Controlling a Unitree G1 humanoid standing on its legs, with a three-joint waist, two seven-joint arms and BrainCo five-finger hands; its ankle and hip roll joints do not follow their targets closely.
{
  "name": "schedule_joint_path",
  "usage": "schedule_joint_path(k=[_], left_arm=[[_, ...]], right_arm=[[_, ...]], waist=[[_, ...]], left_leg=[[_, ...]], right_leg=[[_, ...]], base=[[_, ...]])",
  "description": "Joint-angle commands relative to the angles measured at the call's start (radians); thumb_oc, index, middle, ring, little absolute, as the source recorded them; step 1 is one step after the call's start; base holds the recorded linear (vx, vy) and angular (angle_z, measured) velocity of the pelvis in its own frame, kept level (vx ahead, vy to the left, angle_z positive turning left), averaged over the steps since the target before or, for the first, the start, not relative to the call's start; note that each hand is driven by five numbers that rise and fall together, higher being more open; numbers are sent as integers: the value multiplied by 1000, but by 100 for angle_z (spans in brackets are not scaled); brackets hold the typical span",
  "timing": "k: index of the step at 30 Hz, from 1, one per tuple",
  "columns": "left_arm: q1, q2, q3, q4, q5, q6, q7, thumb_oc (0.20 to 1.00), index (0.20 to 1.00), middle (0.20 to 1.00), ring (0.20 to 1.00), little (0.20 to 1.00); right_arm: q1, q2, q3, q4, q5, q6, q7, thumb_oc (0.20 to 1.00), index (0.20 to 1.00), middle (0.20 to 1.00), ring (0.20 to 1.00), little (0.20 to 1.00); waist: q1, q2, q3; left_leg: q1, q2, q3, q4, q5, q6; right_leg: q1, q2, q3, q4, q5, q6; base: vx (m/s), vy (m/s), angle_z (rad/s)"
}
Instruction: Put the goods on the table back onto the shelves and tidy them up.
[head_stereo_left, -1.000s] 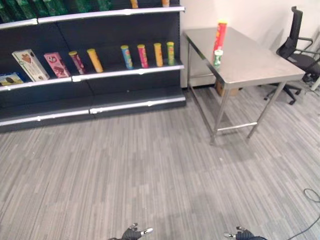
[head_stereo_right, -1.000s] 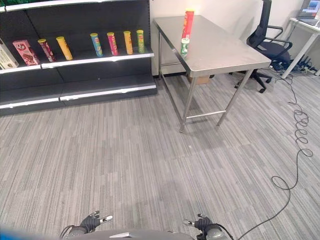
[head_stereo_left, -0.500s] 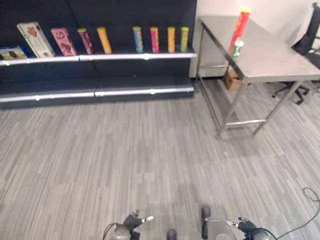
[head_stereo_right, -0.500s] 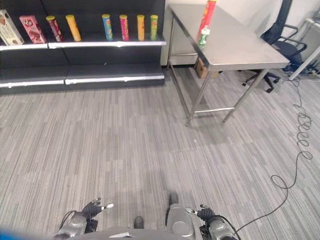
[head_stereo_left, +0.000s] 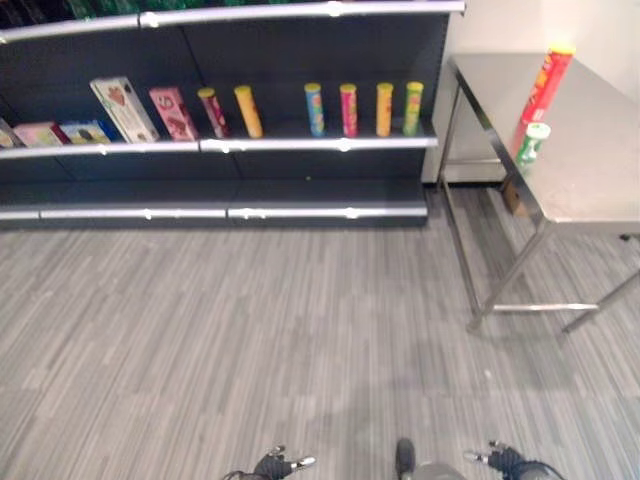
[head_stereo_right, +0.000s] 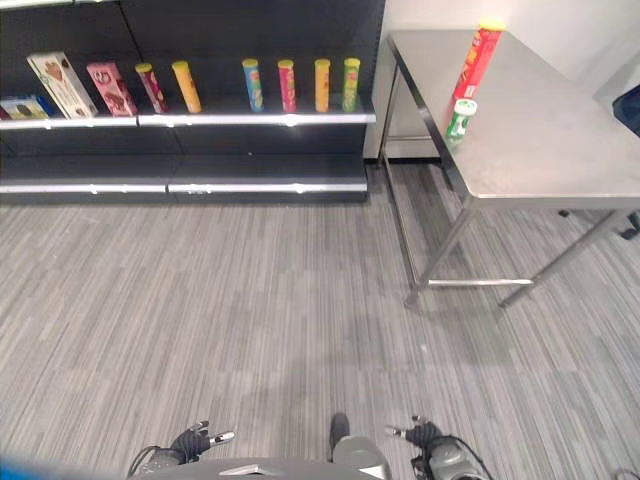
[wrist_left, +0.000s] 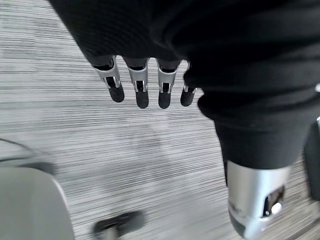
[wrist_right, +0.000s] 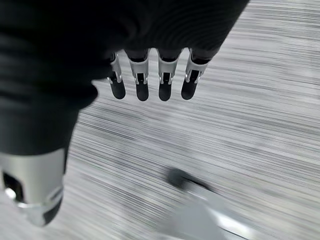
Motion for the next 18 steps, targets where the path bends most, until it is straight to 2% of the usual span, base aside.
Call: schedule_joint_path(k=[1,2,3,4,6,7,8,9,10,11,12,13,15,17,18], left_arm=[[-73,43,-29,-60,-12,-11,7,1000,1000,1000,1000,1000],[-76,48,-30,-63,-16,-10,8,1000,1000,1000,1000,1000],[-78,49,-29,-67,-22,-7,10,1000,1000,1000,1000,1000],[-72,45,-19,-64,-30,-7,13,1000,1000,1000,1000,1000],[-62,45,-11,-52,-31,-8,16,1000,1000,1000,1000,1000],[-62,45,-11,-52,-31,-8,16,1000,1000,1000,1000,1000],[-53,45,-8,-46,-27,-9,21,1000,1000,1000,1000,1000],[-53,45,-8,-46,-27,-9,21,1000,1000,1000,1000,1000],[-46,45,-7,-47,-27,-11,25,1000,1000,1000,1000,1000],[-44,47,-5,-50,-30,-12,27,1000,1000,1000,1000,1000],[-46,47,-4,-52,-35,-14,31,1000,1000,1000,1000,1000],[-49,47,-2,-45,-38,-12,30,1000,1000,1000,1000,1000],[-45,49,3,-43,-40,-13,31,1000,1000,1000,1000,1000],[-25,50,24,-34,-43,-11,27,1000,1000,1000,1000,1000],[-22,48,26,-25,-39,-10,30,1000,1000,1000,1000,1000]], right_arm=[[-33,0,44,14,53,-15,-22,1000,1000,1000,1000,1000],[-38,-1,54,14,50,-12,-23,1000,1000,1000,1000,1000],[-43,1,64,27,49,-6,-24,1000,1000,1000,1000,1000],[-42,8,65,41,52,0,-24,1000,1000,1000,1000,1000],[-41,14,67,52,46,-1,-24,1000,1000,1000,1000,1000],[-41,14,67,52,46,-1,-24,1000,1000,1000,1000,1000],[-39,18,72,57,38,-1,-25,1000,1000,1000,1000,1000],[-39,18,72,57,38,-1,-25,1000,1000,1000,1000,1000],[-35,23,77,59,26,-3,-25,1000,1000,1000,1000,1000],[-33,23,79,58,21,-5,-26,1000,1000,1000,1000,1000],[-35,23,82,59,17,-8,-30,1000,1000,1000,1000,1000],[-30,25,80,65,11,-9,-33,1000,1000,1000,1000,1000],[-27,26,79,69,7,-8,-33,1000,1000,1000,1000,1000],[-25,29,82,83,-6,-3,-28,1000,1000,1000,1000,1000],[-26,34,85,87,-12,-2,-27,1000,1000,1000,1000,1000]], waist=[[0,-43,65],[9,-54,79],[25,-70,97],[50,-76,109],[66,-86,108],[66,-86,108],[88,-87,112],[87,-89,110],[110,-66,111],[121,-57,117],[131,-53,122],[132,-53,126],[134,-53,127],[156,-51,112],[162,-46,107]], left_leg=[[-27,15,59,89,268,-22],[-49,28,94,152,275,-6],[-102,65,163,211,270,30],[-158,97,232,173,201,69],[-213,92,251,76,164,86],[-212,93,251,76,164,86],[-275,93,248,-68,157,91],[-276,91,248,-73,161,92],[-301,88,201,-278,235,80],[-305,83,167,-361,283,67],[-322,81,135,-434,309,52],[-362,92,133,-479,323,31],[-374,97,139,-479,330,28],[-384,101,113,-479,329,23],[-375,99,91,-479,351,20]], right_leg=[[-53,-36,-1,11,-87,86],[-27,-30,0,11,-104,73],[9,-28,5,11,-128,61],[53,-23,12,11,-155,60],[72,-30,25,11,-169,67],[72,-30,25,11,-169,67],[99,-29,38,11,-195,77],[97,-31,38,11,-195,78],[124,-8,51,11,-222,84],[145,0,57,11,-237,85],[166,7,71,11,-254,82],[194,16,89,11,-273,75],[208,20,100,11,-278,74],[257,34,149,11,-306,69],[270,38,164,11,-316,67]], base=[[208,-230,6],[280,-270,-5],[423,-278,-20],[443,-206,-30],[272,-47,-24],[234,22,-26],[160,26,-31],[355,93,-47],[314,93,-42],[439,117,-43],[428,94,-30],[415,97,-46],[315,92,-45],[425,172,-41],[382,201,-69]])
